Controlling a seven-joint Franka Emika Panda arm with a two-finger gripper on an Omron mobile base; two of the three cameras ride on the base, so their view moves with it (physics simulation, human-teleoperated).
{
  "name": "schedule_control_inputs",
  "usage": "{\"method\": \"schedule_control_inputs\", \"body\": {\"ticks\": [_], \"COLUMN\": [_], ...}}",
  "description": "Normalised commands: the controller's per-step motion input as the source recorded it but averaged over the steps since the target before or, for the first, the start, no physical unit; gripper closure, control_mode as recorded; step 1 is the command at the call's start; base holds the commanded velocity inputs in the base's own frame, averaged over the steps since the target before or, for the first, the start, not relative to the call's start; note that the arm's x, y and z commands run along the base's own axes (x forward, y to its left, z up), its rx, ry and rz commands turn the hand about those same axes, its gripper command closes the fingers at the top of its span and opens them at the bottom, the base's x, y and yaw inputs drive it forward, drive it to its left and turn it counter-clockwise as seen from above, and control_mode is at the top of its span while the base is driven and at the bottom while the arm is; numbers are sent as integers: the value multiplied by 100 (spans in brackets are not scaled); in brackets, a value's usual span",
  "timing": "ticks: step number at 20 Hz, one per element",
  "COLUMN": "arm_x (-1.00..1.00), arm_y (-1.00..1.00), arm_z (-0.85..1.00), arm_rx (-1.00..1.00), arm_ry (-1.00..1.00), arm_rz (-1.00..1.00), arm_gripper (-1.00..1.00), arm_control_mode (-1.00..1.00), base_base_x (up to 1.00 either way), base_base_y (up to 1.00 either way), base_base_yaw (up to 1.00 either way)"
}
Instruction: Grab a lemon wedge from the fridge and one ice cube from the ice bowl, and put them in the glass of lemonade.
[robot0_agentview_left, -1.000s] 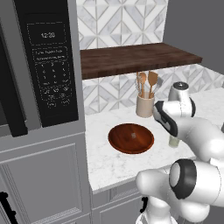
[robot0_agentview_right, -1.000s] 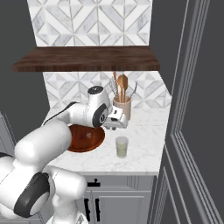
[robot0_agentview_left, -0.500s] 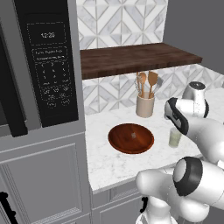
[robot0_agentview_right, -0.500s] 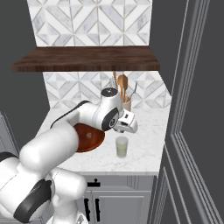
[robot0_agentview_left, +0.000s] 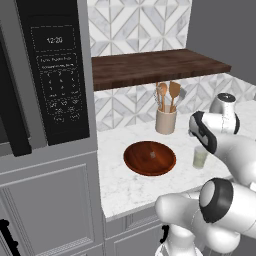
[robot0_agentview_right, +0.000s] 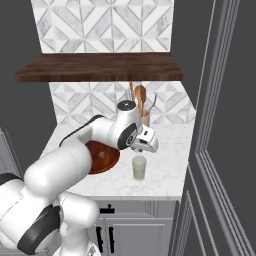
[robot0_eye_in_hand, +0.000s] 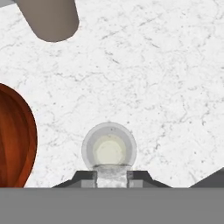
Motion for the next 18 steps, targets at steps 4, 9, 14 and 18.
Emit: {"method": "schedule_control_inputs", "body": {"ticks": [4,9,14,18], "arm_x": [6,13,0,1], "arm_y": [1,3,-3,0], "arm_z": [0,-9,-48,-11], "arm_rx": [0,0,1,0], "arm_ry": [0,9,21,3], "arm_rz": [0,-1,-2,0], "arm_gripper": [100,100,100,100], "arm_control_mode": [-100,-100,-100,-100], "base_base_x": [0,0,0,0], "base_base_y": [0,0,0,0], "base_base_yaw": [0,0,0,0]}}
